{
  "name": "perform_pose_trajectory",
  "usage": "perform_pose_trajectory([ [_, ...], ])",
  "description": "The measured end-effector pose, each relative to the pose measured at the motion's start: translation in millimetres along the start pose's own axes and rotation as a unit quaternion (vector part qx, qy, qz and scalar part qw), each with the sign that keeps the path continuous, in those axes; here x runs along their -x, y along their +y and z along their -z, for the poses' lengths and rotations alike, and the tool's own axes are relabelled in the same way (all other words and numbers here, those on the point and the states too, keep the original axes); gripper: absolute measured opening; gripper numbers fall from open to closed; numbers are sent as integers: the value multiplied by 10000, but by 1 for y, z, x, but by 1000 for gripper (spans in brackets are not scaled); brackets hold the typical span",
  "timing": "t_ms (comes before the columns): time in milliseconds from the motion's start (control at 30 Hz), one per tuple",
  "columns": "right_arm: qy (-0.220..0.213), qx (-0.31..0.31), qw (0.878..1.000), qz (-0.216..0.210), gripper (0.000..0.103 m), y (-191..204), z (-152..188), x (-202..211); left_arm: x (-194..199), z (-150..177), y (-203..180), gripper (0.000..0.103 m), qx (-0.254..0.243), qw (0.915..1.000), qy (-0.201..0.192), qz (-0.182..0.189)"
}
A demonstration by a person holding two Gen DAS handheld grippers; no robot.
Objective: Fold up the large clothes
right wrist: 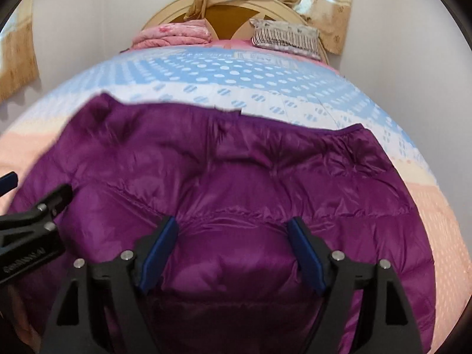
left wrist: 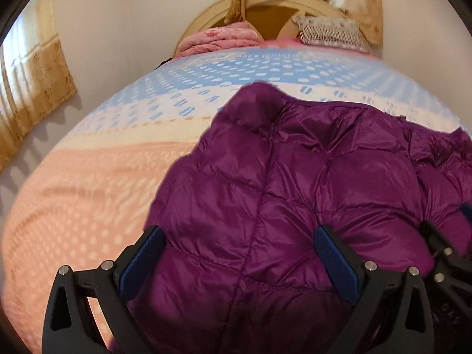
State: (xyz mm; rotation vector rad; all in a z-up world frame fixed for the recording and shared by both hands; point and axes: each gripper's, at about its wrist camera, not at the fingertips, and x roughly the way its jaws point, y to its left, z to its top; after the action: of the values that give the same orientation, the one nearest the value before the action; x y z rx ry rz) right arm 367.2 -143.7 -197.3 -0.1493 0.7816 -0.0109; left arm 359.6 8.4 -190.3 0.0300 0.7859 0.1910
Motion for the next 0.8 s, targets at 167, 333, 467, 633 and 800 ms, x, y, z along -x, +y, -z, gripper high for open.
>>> perform_pose_trajectory([
  [167, 117, -31, 9999, -23, 84, -1, 4, -10, -3, 0, -2, 102, -12, 10000, 51, -22],
  [333, 85, -210, 9997, -125, 84, -12, 5, 14, 29, 9, 29, 102, 358, 9993, -53, -121],
  [467, -317, -321, 9987, -245, 92, -17, 26, 69, 60, 37, 69, 102, 740, 9967, -199, -254],
  [633, -248, -71, 9995, -185, 93, -7, 51, 77, 47, 67, 89, 102, 1268, 9911, 354, -211],
  [800, -159, -36, 9998, -112, 93, -9, 58, 62, 49, 70, 82, 102, 1229, 9920, 269, -70],
])
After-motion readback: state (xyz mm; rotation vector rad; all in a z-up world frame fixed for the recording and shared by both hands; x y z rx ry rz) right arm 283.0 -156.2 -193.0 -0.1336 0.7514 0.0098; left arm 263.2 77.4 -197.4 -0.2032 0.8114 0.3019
